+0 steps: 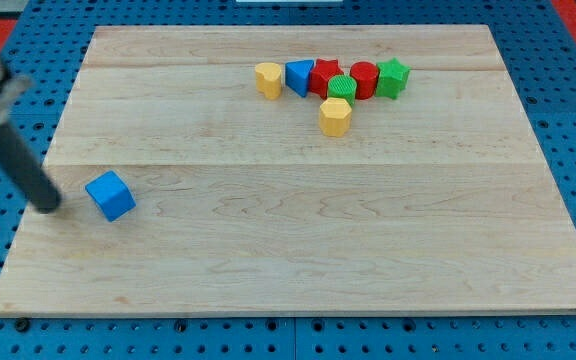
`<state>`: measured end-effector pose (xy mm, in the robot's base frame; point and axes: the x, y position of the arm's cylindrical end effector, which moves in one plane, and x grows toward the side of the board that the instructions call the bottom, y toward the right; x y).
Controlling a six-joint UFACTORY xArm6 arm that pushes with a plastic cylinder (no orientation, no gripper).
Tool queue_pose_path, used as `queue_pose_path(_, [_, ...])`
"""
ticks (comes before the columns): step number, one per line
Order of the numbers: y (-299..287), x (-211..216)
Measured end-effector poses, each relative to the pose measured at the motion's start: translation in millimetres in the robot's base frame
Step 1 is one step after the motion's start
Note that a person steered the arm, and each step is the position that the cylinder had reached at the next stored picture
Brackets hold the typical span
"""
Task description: Place the blue cube vertically below the yellow heart
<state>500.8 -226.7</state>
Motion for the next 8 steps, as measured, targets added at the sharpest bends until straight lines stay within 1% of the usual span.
queue_pose_path(1, [115.8,-8.2])
queue_pose_path(2, [124.3,-3.4])
queue_pose_path(3, [110.1,-2.3])
queue_pose_path(4, [139.6,-19.7])
queue_pose_path(5, [169.4,-18.2])
queue_pose_path(6, [147.7,1.3])
queue_pose_path(7, [134.2,1.1])
queue_pose_path(8, [103.1,-18.2])
